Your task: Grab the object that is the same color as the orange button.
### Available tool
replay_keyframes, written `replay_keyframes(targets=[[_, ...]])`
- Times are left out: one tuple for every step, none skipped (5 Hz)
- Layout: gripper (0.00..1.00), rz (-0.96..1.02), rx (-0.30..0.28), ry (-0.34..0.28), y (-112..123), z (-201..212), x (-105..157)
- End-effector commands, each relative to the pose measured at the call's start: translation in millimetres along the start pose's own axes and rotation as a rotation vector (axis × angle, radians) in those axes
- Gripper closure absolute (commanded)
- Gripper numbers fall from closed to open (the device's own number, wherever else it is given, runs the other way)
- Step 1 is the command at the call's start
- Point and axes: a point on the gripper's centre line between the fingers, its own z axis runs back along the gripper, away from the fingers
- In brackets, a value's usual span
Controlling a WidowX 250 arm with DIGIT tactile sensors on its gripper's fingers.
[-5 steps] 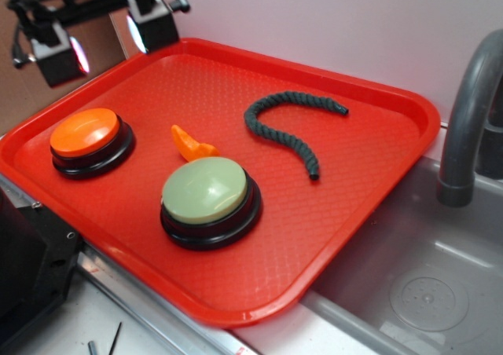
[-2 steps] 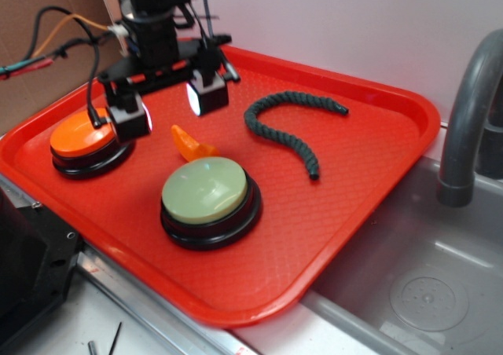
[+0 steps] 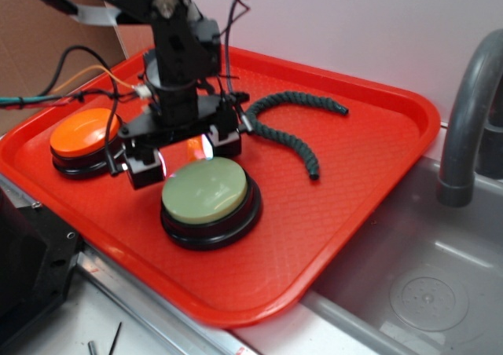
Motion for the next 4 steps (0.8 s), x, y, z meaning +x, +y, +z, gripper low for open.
replay_keyframes(targets=[[0.00, -0.019, -0.021, 0.016, -22, -6, 28], [0.00, -0.049, -0.047, 0.078, -21, -2, 38], [1.00, -0.075, -0.063, 0.112, -21, 1, 41], [1.00, -0.085, -0.070, 0.110, -16, 4, 39]])
